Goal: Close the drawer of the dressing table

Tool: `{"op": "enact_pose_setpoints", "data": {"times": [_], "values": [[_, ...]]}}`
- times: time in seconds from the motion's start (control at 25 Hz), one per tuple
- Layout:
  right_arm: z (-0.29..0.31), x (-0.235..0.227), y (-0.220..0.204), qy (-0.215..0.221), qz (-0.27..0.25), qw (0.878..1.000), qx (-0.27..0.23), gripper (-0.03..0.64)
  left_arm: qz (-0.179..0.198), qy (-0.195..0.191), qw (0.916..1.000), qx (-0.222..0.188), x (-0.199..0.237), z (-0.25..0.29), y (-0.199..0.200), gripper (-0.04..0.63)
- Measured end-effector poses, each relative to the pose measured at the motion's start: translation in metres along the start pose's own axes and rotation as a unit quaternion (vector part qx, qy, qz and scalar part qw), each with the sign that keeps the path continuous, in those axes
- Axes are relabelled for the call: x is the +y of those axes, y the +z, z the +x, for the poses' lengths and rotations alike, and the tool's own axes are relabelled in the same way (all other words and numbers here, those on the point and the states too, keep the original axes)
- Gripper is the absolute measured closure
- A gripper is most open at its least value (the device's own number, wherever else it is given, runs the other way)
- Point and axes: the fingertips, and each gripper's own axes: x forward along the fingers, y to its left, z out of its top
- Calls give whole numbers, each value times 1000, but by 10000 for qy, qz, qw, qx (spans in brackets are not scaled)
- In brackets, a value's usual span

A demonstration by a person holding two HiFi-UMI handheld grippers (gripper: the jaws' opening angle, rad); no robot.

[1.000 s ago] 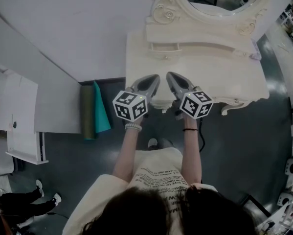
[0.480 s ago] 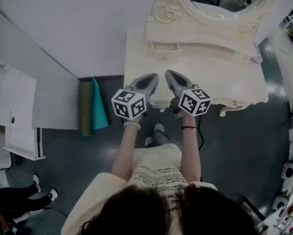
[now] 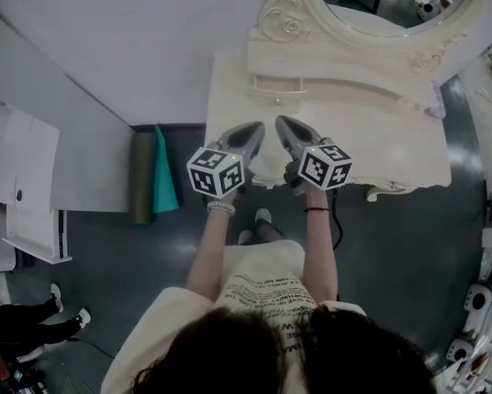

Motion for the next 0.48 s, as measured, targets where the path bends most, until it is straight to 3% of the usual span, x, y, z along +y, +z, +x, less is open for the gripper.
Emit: {"op": "enact_pose_setpoints", "data": {"times": [0.48], "values": [[21,-38,-3,61,185,9989,430,614,-198,257,9995,66,15,29,-7,591]]}}
